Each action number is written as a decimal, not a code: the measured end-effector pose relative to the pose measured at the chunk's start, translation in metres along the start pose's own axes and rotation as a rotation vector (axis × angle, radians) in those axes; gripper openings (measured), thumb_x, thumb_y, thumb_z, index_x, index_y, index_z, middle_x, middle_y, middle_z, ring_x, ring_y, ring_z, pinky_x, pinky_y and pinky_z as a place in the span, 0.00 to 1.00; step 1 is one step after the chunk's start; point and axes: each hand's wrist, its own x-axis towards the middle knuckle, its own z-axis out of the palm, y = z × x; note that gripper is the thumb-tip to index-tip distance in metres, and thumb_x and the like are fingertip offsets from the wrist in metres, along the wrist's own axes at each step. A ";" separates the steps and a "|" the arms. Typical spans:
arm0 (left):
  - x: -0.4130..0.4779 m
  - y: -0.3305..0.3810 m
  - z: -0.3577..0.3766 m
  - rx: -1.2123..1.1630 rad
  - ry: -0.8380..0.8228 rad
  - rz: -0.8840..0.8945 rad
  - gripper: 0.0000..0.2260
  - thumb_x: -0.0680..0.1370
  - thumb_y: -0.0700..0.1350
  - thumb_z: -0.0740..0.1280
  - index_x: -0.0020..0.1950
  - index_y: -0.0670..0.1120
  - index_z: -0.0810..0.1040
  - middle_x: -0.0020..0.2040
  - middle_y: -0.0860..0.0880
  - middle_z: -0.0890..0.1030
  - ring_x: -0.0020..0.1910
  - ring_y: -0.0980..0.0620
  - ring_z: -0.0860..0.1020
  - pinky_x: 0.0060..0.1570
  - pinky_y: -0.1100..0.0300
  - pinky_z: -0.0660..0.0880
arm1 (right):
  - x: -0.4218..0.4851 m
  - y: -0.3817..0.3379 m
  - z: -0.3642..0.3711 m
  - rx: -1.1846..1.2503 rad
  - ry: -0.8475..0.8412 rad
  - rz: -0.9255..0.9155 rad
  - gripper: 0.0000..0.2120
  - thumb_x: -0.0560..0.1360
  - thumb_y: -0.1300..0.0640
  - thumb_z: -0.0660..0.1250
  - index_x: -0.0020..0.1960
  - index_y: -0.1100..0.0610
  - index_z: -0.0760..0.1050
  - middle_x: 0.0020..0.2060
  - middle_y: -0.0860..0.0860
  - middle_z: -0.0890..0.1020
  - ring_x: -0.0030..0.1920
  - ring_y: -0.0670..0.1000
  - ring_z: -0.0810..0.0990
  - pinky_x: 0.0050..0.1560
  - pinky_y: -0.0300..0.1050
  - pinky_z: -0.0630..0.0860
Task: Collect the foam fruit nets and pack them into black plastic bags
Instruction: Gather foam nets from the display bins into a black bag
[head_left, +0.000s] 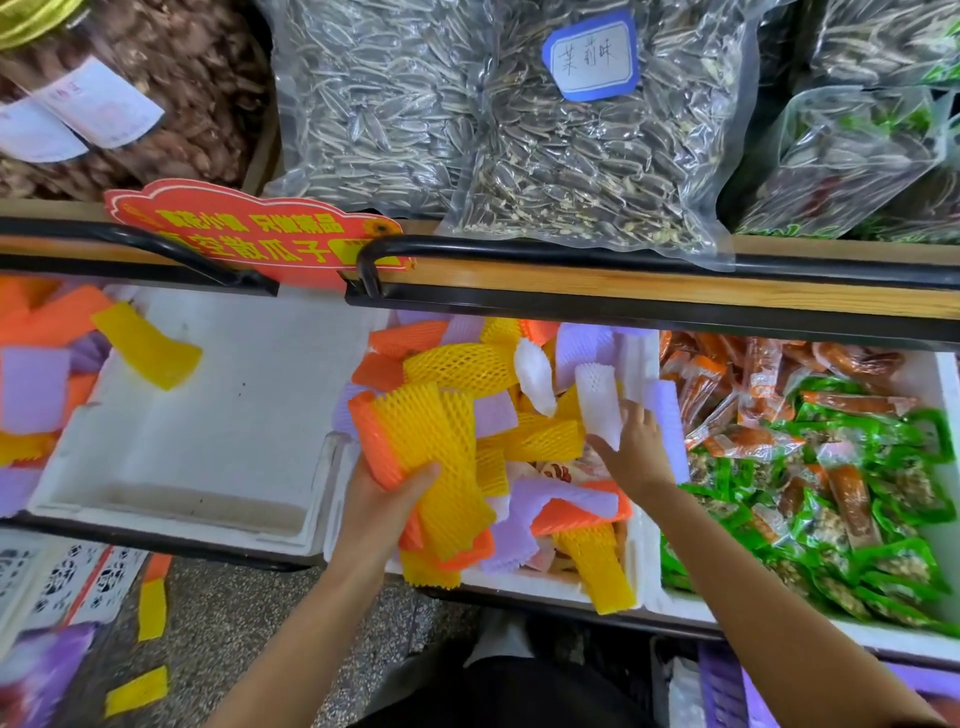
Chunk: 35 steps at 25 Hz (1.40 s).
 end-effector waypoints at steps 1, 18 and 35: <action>0.000 -0.001 -0.002 0.007 -0.004 -0.003 0.22 0.62 0.46 0.75 0.55 0.51 0.75 0.51 0.50 0.82 0.51 0.48 0.80 0.49 0.52 0.76 | 0.009 0.007 0.006 -0.107 -0.046 0.035 0.35 0.75 0.50 0.67 0.73 0.63 0.55 0.68 0.61 0.65 0.68 0.61 0.63 0.65 0.53 0.65; -0.003 -0.009 0.061 -0.107 -0.239 -0.007 0.14 0.73 0.47 0.70 0.57 0.50 0.76 0.49 0.53 0.84 0.49 0.52 0.81 0.48 0.56 0.78 | -0.114 -0.068 0.003 0.359 0.103 -0.422 0.22 0.75 0.49 0.65 0.65 0.56 0.68 0.56 0.45 0.73 0.54 0.43 0.72 0.54 0.30 0.67; 0.000 -0.020 0.040 -0.038 -0.102 -0.075 0.13 0.71 0.37 0.72 0.52 0.51 0.78 0.47 0.54 0.84 0.46 0.56 0.82 0.46 0.57 0.77 | 0.006 0.068 -0.015 0.056 0.055 0.189 0.22 0.77 0.57 0.65 0.67 0.63 0.63 0.62 0.62 0.74 0.58 0.62 0.75 0.51 0.52 0.73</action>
